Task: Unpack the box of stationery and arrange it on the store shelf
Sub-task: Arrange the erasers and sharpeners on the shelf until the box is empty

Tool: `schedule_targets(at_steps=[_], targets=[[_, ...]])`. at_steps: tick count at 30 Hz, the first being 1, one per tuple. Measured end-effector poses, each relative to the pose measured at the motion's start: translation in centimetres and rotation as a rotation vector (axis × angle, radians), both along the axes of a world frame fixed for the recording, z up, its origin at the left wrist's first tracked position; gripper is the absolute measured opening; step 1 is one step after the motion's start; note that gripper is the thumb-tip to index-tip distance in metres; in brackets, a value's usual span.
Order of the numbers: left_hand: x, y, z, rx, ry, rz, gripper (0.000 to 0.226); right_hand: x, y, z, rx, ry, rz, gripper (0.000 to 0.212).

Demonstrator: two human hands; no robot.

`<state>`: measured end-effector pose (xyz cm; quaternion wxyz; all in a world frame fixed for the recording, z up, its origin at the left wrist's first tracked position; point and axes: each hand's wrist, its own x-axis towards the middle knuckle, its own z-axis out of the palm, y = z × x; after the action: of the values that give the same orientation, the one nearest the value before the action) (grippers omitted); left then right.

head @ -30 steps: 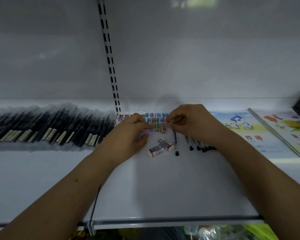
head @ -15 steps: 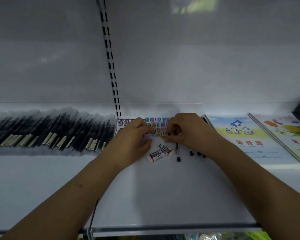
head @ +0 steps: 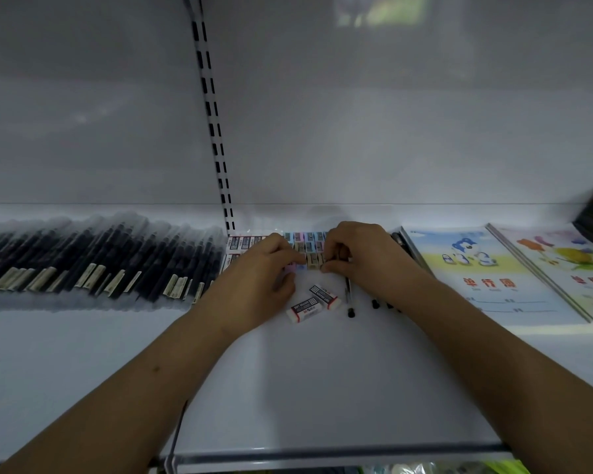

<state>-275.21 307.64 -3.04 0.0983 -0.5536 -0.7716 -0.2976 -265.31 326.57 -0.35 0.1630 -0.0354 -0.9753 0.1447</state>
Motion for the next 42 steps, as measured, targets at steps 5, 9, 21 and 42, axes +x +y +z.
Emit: schedule_targets(at_steps=[5, 9, 21, 42], targets=[[0.2, -0.6, 0.6, -0.018, -0.049, 0.03, 0.03, 0.4, 0.3, 0.4, 0.014, 0.035, 0.014, 0.017], [1.2, -1.8, 2.5, 0.05, -0.117, 0.086, 0.003, 1.9, -0.5, 2.2, -0.078, 0.067, 0.111, 0.015], [3.3, -5.2, 1.2, -0.171, -0.153, 0.065, 0.029, 2.4, -2.2, 1.7, -0.056, -0.227, 0.301, 0.029], [-1.6, -7.6, 1.3, -0.026, 0.056, 0.307, 0.027, 0.4, -7.9, 0.2, 0.001, -0.138, 0.301, 0.041]])
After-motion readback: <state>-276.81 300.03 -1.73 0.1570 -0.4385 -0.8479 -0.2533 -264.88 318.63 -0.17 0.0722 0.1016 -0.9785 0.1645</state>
